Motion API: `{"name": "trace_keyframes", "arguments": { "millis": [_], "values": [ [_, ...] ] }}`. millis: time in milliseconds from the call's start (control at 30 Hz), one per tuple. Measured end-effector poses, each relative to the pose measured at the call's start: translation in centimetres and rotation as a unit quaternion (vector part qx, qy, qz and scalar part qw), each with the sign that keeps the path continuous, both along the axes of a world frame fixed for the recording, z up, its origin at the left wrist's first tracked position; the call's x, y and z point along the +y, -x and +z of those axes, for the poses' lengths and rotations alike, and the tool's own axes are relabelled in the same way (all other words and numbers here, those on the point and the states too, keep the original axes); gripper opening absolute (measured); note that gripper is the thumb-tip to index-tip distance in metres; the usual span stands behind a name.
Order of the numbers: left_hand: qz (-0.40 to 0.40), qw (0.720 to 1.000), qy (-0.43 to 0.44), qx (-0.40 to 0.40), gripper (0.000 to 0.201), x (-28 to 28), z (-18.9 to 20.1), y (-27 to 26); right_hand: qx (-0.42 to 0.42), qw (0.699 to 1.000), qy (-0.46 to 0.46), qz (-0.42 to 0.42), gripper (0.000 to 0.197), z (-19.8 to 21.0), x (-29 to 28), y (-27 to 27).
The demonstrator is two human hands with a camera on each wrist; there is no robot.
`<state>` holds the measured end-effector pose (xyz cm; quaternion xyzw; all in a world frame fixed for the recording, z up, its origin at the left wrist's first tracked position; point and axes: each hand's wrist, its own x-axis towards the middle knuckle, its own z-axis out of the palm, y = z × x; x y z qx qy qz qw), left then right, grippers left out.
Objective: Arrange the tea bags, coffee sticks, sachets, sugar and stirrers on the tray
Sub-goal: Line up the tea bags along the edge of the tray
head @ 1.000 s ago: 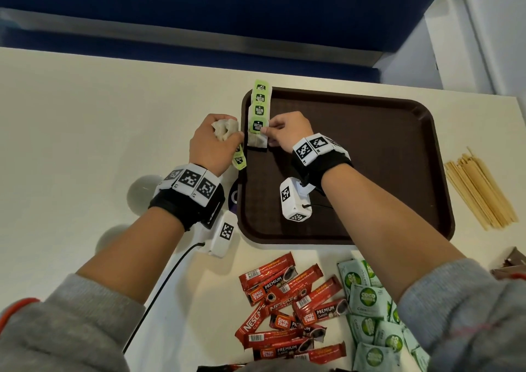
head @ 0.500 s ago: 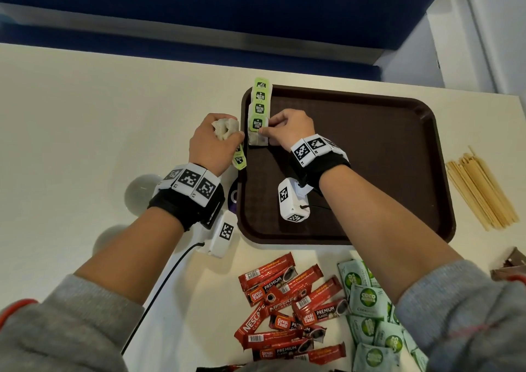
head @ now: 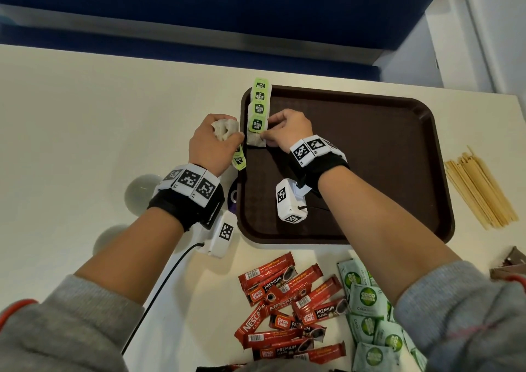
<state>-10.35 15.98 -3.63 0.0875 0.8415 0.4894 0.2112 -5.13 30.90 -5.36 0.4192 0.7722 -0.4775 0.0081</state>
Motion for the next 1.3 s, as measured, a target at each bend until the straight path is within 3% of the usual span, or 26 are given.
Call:
{"name": "trace_keyframes", "arguments": {
  "millis": [467, 800, 1000, 1300],
  "values": [
    [-0.014, 1.000, -0.023, -0.013, 0.040, 0.0, 0.2, -0.4, 0.032, 0.999, -0.004, 0.013, 0.024, 1.3, 0.4, -0.9],
    [-0.050, 0.998, -0.040, -0.024, 0.050, -0.3, 1.1, -1.5, 0.093, 0.971, 0.089, 0.201, 0.022, 4.3, -1.4, -1.6],
    [-0.065, 0.994, -0.078, -0.035, 0.039, -1.0, 1.0, -1.9, 0.105, 0.974, 0.083, 0.186, 0.013, 4.7, -1.3, -1.8],
    [-0.050, 0.992, -0.106, -0.037, 0.030, -1.4, 1.2, -1.6, 0.151, 0.976, 0.115, 0.107, 0.023, 4.8, -1.1, -2.4]
  ]
}}
